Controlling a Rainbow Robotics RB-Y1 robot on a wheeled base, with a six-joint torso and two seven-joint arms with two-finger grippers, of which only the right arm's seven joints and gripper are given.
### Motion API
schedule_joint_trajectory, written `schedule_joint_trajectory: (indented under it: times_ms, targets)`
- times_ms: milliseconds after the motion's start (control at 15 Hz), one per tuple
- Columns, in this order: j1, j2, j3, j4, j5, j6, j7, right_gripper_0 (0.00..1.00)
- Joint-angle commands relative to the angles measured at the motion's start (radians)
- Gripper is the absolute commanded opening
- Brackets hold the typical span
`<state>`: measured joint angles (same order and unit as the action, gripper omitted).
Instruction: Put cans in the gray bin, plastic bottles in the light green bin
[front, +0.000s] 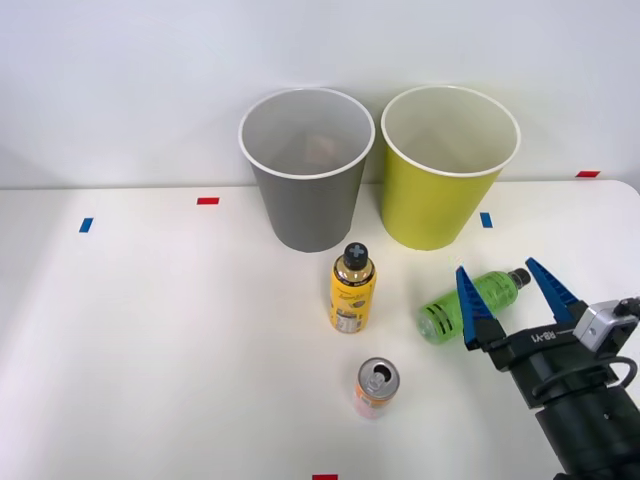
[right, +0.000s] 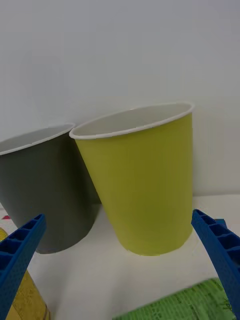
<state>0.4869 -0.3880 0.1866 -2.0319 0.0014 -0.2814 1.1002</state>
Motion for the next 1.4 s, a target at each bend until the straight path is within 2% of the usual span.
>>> schedule_joint_trajectory:
  times_ms: [67, 267, 467, 800, 1267, 1400]
  targets:
    - [-0.042, 0.055, 0.004, 0.180, -0.009, -0.114, 0.015, 1.00]
    - [-0.076, 0.089, 0.005, 0.314, -0.032, -0.220, 0.021, 1.00]
    - [-0.070, 0.069, 0.004, 0.314, -0.037, -0.220, 0.027, 1.00]
    - [-0.022, 0.178, -0.006, 0.315, -0.021, -0.220, 0.063, 1.00]
    - [-0.010, 0.204, -0.018, 0.318, 0.019, -0.211, 0.070, 1.00]
    - [-0.021, 0.218, -0.022, 0.383, 0.045, -0.280, 0.063, 1.00]
